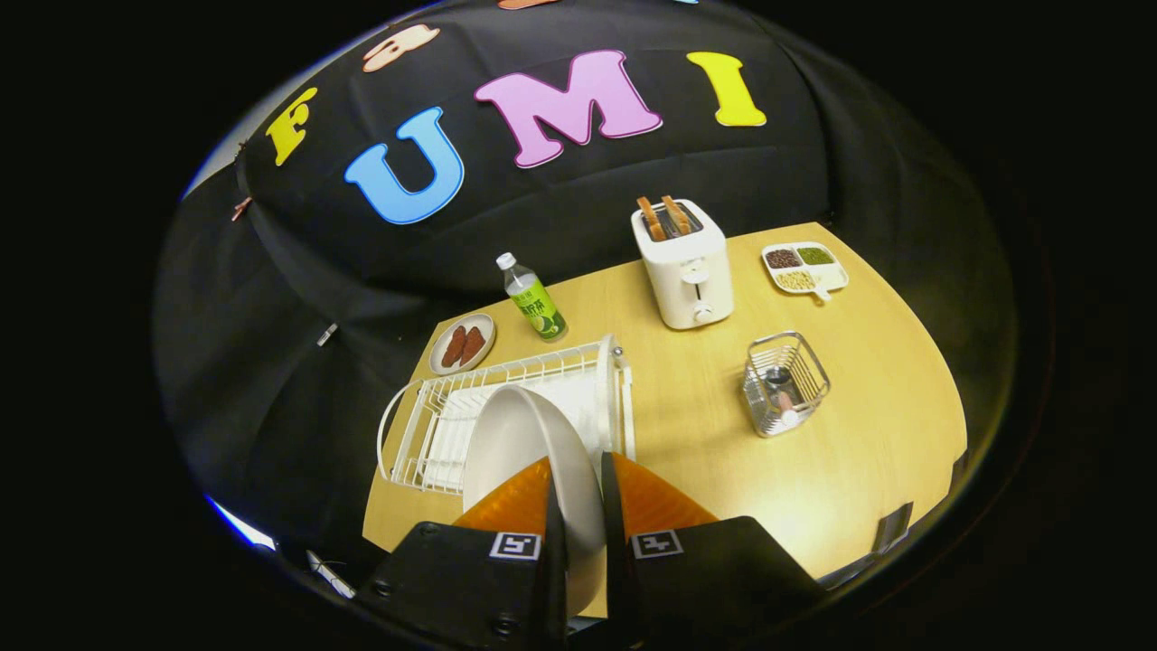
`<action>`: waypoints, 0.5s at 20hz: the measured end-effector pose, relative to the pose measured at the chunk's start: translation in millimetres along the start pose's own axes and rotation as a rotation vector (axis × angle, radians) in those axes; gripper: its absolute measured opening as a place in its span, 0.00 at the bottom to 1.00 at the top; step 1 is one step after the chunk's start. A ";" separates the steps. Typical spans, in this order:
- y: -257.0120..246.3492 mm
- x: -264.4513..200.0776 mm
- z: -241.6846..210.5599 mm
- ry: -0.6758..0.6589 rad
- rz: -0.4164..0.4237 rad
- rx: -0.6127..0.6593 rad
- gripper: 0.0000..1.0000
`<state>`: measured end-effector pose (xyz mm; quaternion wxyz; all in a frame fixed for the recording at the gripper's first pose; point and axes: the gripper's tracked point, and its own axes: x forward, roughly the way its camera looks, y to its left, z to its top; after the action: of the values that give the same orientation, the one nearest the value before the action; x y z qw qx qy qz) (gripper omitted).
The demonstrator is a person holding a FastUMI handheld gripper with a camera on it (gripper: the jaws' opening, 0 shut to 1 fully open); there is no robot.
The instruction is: Take the plate from the dish rack, then take the spoon from the basket and place it into the plate.
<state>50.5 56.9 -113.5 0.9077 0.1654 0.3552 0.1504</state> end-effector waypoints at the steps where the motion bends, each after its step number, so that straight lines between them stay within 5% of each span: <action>1: -14.6 -9.7 -6.6 0.011 0.004 -0.004 0.21; 10: -142.9 -21.1 -61.0 0.165 0.040 0.004 0.21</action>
<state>15.4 -68.1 -201.4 0.8719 0.1612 0.4255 0.1809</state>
